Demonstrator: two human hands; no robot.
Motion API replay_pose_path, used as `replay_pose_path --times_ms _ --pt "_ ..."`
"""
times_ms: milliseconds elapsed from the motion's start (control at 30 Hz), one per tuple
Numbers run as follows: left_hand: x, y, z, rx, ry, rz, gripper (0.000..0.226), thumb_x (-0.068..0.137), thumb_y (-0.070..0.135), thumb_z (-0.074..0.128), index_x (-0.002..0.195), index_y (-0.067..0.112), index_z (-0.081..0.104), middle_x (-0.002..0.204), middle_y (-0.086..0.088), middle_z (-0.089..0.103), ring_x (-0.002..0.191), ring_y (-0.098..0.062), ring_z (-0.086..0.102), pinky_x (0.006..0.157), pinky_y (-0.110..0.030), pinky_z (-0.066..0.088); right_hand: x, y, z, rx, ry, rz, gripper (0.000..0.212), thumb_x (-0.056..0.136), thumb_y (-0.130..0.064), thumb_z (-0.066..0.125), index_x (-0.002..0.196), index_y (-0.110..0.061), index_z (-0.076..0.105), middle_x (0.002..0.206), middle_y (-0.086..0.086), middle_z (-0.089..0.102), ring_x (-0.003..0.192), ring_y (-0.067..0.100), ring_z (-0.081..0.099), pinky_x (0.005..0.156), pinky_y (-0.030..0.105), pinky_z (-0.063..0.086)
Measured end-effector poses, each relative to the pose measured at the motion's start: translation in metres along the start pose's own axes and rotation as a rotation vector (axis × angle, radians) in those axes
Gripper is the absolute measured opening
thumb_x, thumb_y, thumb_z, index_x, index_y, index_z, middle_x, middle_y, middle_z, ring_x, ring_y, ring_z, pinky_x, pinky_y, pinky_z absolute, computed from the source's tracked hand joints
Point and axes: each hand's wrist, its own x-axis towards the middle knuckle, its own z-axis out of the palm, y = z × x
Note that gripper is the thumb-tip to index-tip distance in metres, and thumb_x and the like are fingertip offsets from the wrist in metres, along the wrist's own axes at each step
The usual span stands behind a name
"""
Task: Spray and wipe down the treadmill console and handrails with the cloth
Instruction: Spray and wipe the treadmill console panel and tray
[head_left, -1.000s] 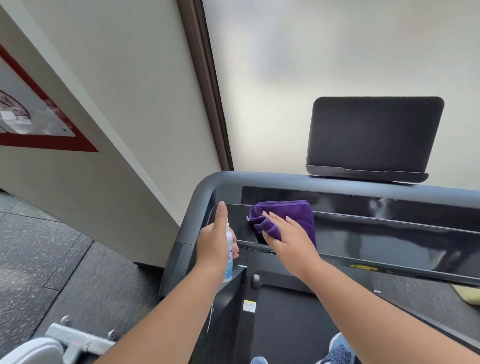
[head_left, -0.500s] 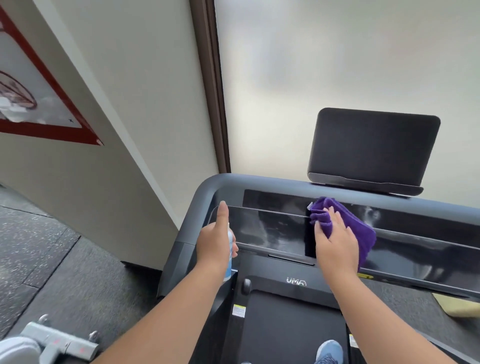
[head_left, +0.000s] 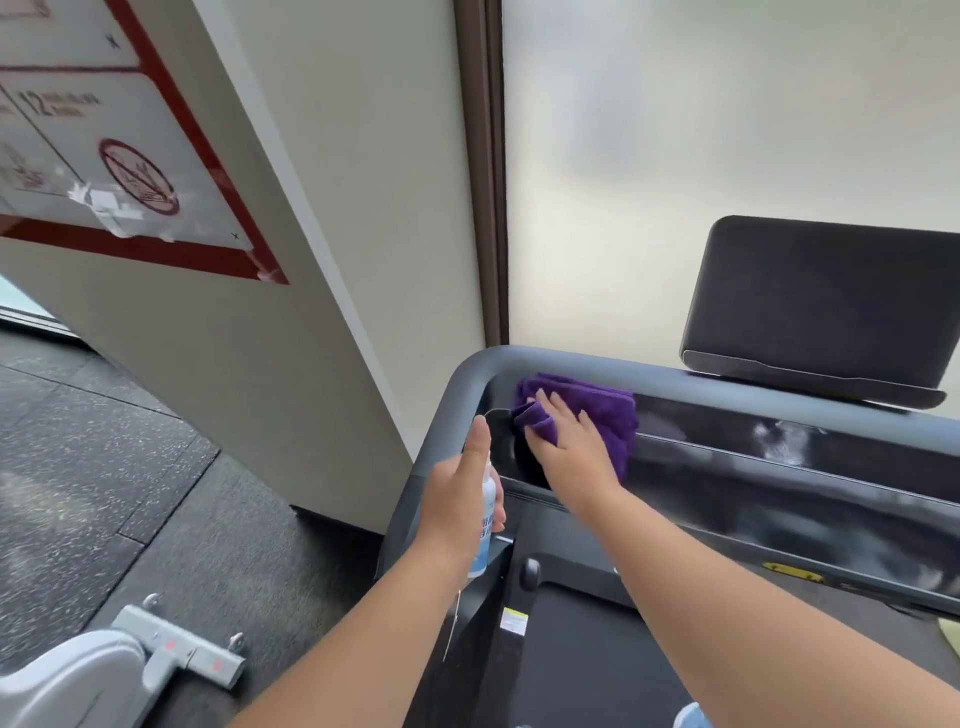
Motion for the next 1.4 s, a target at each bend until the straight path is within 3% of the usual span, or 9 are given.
replay_pose_path --times_ms 133,267,333,600,800,967,1100,1200,1400 --pt "0.001 -0.003 0.004 0.008 0.017 0.0 0.082 0.092 0.084 0.048 0.068 0.006 0.052 0.06 -0.015 0.048 0.047 -0.022 0.047 0.048 -0.025 0.047 -0.038 0.004 0.005 0.009 -0.112 0.046 0.055 0.104 -0.046 0.048 0.158 -0.041 0.036 0.167 -0.015 0.029 0.158 0.023 0.015 0.128 0.039 0.01" --pt "0.006 -0.009 0.012 0.046 0.009 -0.03 0.083 0.092 0.087 0.044 0.069 0.007 0.053 0.059 -0.015 0.053 0.047 -0.022 0.05 0.044 -0.02 0.047 -0.081 0.021 -0.009 -0.074 -0.061 -0.085 0.055 0.101 -0.048 0.044 0.155 -0.04 0.041 0.156 -0.032 0.027 0.145 -0.017 0.014 0.12 0.012 0.0" --pt "0.009 -0.009 0.016 0.028 0.003 -0.04 0.08 0.093 0.084 0.045 0.068 0.008 0.051 0.059 -0.014 0.052 0.047 -0.021 0.05 0.044 -0.022 0.047 -0.095 0.033 -0.02 -0.103 -0.027 -0.114 0.052 0.102 -0.046 0.044 0.153 -0.038 0.047 0.152 -0.037 0.027 0.14 -0.027 0.012 0.122 0.014 0.003" --pt "0.011 -0.012 0.019 0.042 -0.069 -0.051 0.084 0.093 0.086 0.044 0.065 0.007 0.05 0.054 -0.012 0.053 0.048 -0.022 0.051 0.052 -0.026 0.051 -0.077 0.07 -0.055 -0.207 0.367 0.231 0.057 0.106 -0.036 0.048 0.16 -0.025 0.035 0.168 -0.009 0.028 0.157 0.008 0.018 0.129 0.037 0.01" --pt "0.006 -0.019 0.008 0.088 -0.037 -0.044 0.084 0.08 0.094 0.042 0.058 0.012 0.046 0.05 -0.009 0.054 0.049 -0.022 0.052 0.061 -0.031 0.048 -0.001 0.032 -0.047 0.28 0.561 0.407 0.063 0.107 -0.041 0.046 0.163 -0.027 0.024 0.174 -0.004 0.013 0.16 0.023 0.007 0.129 0.048 0.003" --pt "0.001 -0.023 -0.003 0.021 0.004 -0.038 0.087 0.078 0.094 0.045 0.058 0.01 0.044 0.052 -0.01 0.049 0.05 -0.024 0.049 0.062 -0.034 0.048 0.044 -0.006 -0.016 0.271 0.246 0.232 0.063 0.104 -0.048 0.049 0.162 -0.038 0.025 0.172 -0.01 0.016 0.16 0.032 0.004 0.127 0.049 0.005" --pt "-0.002 -0.02 -0.007 -0.004 0.031 -0.04 0.089 0.077 0.093 0.045 0.062 0.005 0.05 0.057 -0.016 0.049 0.046 -0.022 0.049 0.049 -0.024 0.047 0.028 -0.028 0.025 0.151 -0.107 0.028 0.057 0.105 -0.046 0.045 0.16 -0.036 0.032 0.17 -0.01 0.024 0.16 0.02 0.01 0.129 0.041 0.001" --pt "-0.004 -0.02 -0.006 -0.038 0.037 -0.042 0.084 0.083 0.089 0.045 0.066 0.007 0.053 0.059 -0.016 0.05 0.047 -0.023 0.049 0.053 -0.03 0.047 -0.002 -0.024 0.033 -0.072 -0.162 -0.124 0.055 0.106 -0.04 0.043 0.16 -0.035 0.034 0.168 -0.011 0.029 0.157 0.012 0.017 0.124 0.024 -0.001" --pt "-0.001 -0.022 0.005 -0.049 0.071 -0.03 0.082 0.093 0.083 0.046 0.065 0.007 0.051 0.051 -0.011 0.051 0.046 -0.022 0.048 0.055 -0.032 0.046 -0.054 0.011 -0.005 -0.174 -0.217 -0.236 0.053 0.104 -0.039 0.053 0.156 -0.038 0.042 0.161 -0.022 0.034 0.151 -0.008 0.021 0.128 0.028 0.011"
